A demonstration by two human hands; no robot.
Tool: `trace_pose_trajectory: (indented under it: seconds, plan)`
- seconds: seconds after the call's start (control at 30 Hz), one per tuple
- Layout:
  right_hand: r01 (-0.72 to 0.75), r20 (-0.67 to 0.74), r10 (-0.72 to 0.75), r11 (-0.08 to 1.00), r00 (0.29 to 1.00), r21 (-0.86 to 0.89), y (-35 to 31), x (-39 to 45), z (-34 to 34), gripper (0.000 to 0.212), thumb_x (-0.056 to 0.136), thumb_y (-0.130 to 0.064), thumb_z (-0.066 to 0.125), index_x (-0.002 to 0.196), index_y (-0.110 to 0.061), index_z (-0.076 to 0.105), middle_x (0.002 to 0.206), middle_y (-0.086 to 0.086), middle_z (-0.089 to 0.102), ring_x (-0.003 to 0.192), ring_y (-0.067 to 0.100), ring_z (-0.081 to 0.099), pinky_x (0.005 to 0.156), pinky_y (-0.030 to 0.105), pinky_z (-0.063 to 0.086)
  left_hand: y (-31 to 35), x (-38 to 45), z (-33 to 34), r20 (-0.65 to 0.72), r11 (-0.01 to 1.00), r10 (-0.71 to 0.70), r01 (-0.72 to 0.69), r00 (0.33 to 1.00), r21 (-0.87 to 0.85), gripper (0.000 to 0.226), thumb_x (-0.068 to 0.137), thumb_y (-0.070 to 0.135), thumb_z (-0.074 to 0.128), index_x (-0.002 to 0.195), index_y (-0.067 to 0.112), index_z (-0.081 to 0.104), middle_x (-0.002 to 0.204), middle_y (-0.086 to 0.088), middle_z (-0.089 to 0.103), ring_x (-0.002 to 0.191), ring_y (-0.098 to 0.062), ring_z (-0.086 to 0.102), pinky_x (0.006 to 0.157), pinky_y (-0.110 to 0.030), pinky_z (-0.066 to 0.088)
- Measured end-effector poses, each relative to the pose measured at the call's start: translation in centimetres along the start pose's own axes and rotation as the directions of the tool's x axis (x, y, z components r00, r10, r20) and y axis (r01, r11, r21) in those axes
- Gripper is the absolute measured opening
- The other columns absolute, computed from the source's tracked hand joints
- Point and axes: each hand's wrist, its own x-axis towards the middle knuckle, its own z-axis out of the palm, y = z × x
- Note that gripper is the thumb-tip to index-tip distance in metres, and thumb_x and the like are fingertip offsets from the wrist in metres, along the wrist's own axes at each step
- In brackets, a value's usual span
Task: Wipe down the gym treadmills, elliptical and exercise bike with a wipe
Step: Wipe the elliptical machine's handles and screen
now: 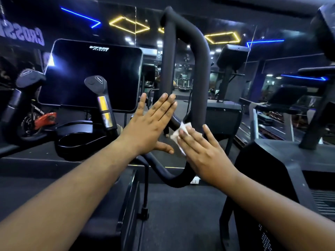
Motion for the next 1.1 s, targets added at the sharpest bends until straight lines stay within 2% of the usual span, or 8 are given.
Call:
trace_pose_trajectory:
  seconds: [0.1, 0.2, 0.3, 0.47, 0.6, 0.8, 1.0, 1.1]
  plan:
    - [0.151, 0.002, -0.151, 0.987, 0.989, -0.053, 1.4, -2.2, -0.2, 0.051, 0.105, -0.026, 0.049, 0.152, -0.009, 0.043, 0.162, 0.007, 0.036, 0.153, 0.028, 0.024, 0.118, 0.063, 0.026, 0.7, -0.2, 0.1, -0.006, 1.000, -0.019, 0.019, 1.000, -0.002, 0.130, 0.071, 0.096, 0.023, 0.161, 0.009, -0.013, 0.169, -0.011, -0.021, 0.156, -0.027, -0.019, 0.121, -0.068, -0.001]
    - [-0.004, -0.081, -0.001, 0.999, 0.997, -0.053, 3.8, -0.4, -0.1, 0.053, 0.106, -0.027, 0.047, 0.154, -0.009, 0.039, 0.163, 0.010, 0.033, 0.153, 0.030, 0.026, 0.118, 0.064, 0.025, 1.4, 0.1, 0.1, 0.012, 0.999, -0.045, 0.045, 0.999, -0.007, 0.130, 0.070, 0.096, 0.022, 0.161, 0.010, -0.012, 0.169, -0.012, -0.020, 0.156, -0.029, -0.019, 0.121, -0.068, -0.001]
    - [-0.093, -0.094, 0.104, 0.989, 0.990, 0.114, 4.7, 1.2, 0.3, 0.052, 0.105, -0.025, 0.052, 0.153, -0.007, 0.042, 0.162, 0.010, 0.034, 0.153, 0.031, 0.025, 0.119, 0.060, 0.026, 2.1, -0.1, 0.1, -0.001, 0.999, -0.043, 0.042, 0.999, -0.025, 0.128, 0.071, 0.094, 0.025, 0.163, 0.010, -0.003, 0.170, -0.013, -0.012, 0.157, -0.031, -0.013, 0.122, -0.067, -0.003]
    - [0.081, -0.106, -0.056, 0.967, 0.993, 0.242, 0.6, -4.2, 1.8, 0.048, 0.104, -0.020, 0.052, 0.150, -0.005, 0.045, 0.158, 0.013, 0.041, 0.151, 0.035, 0.029, 0.119, 0.061, 0.027, 4.0, -2.1, 1.0, -0.041, 0.999, -0.010, 0.008, 0.999, -0.045, 0.123, 0.077, 0.094, 0.020, 0.163, 0.007, -0.001, 0.171, -0.012, -0.008, 0.158, -0.030, -0.007, 0.122, -0.065, -0.004]
    - [0.234, -0.063, -0.228, 0.965, 0.972, 0.120, 0.7, -6.3, 2.2, 0.054, 0.104, -0.023, 0.044, 0.156, -0.009, 0.034, 0.162, 0.010, 0.033, 0.152, 0.031, 0.026, 0.121, 0.061, 0.022, 4.7, -2.4, 1.0, -0.007, 0.999, 0.011, -0.011, 1.000, -0.041, 0.122, 0.080, 0.091, 0.029, 0.162, 0.008, -0.008, 0.170, -0.012, -0.012, 0.157, -0.030, -0.011, 0.121, -0.065, -0.008]
    - [-0.024, -0.140, 0.063, 0.965, 0.988, 0.263, 1.8, -3.5, 2.1, 0.048, 0.105, -0.020, 0.051, 0.151, -0.007, 0.044, 0.159, 0.012, 0.039, 0.150, 0.036, 0.030, 0.116, 0.064, 0.030, 5.6, -2.7, 0.9, 0.024, 0.997, 0.038, -0.036, 0.999, -0.071, 0.125, 0.077, 0.092, 0.029, 0.162, 0.009, -0.005, 0.170, -0.013, -0.011, 0.157, -0.030, -0.011, 0.121, -0.066, -0.006]
    - [0.247, -0.055, -0.241, 0.946, 0.969, 0.209, -2.8, -9.4, 3.8, 0.051, 0.104, -0.026, 0.054, 0.151, -0.009, 0.046, 0.160, 0.007, 0.040, 0.153, 0.028, 0.026, 0.119, 0.064, 0.026, 9.1, -6.4, 3.0, 0.116, 0.981, 0.030, -0.006, 0.993, -0.196, 0.127, 0.074, 0.095, 0.023, 0.162, 0.009, -0.009, 0.170, -0.011, -0.015, 0.157, -0.027, -0.011, 0.122, -0.068, 0.001]
    - [0.153, -0.122, -0.132, 0.972, 0.984, 0.178, -0.2, -6.9, 3.5, 0.051, 0.105, -0.025, 0.048, 0.154, -0.010, 0.041, 0.161, 0.008, 0.036, 0.152, 0.029, 0.027, 0.116, 0.067, 0.027, 10.1, -7.0, 3.5, 0.189, 0.971, 0.006, 0.039, 0.982, -0.236, 0.132, 0.071, 0.096, 0.029, 0.161, 0.010, -0.015, 0.169, -0.006, -0.022, 0.157, -0.022, -0.016, 0.122, -0.067, 0.002]
